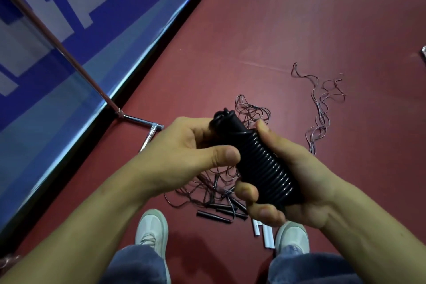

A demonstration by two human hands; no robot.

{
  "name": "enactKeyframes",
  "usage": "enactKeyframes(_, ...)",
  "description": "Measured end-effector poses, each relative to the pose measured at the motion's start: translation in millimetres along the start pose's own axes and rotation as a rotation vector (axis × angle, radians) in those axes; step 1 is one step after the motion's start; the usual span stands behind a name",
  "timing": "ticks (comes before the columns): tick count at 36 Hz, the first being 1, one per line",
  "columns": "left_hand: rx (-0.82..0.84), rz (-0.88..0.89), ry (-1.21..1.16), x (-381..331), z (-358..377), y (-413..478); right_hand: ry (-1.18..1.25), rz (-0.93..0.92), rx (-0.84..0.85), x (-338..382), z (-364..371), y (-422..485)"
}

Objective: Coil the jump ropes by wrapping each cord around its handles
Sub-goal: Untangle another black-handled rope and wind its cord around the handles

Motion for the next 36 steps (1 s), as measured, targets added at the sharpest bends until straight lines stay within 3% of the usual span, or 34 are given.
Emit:
enactKeyframes(7,-0.145,0.103,0.103,-6.2,-2.3,4.5,0.121,0.024,0.272,-4.1,21.5,-13.8)
enactKeyframes(16,-0.195,0.072,0.345,-2.8,-9.0,0.2,-0.311,-0.180,0.012,20.1,0.5,-26.3)
enactKeyframes(21,-0.205,0.087,0.398,-1.0,-4.5,2.4,-0.405,-0.222,-0.057,24.8,-3.7,-29.6)
enactKeyframes(36,-0.380,-0.013,0.401,-3.8,-5.0,-6.2,-0.198,-0.225,-0.043,21.6,1.9,-30.3)
Point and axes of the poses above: each hand's wrist, its own y-axis towards the middle knuckle, its own z-axis out of the palm, x = y × z, the point moved 8 cm from there along y, towards the middle knuckle, and after that the axes turned 7 degrees about z, right-handed, at the moved point
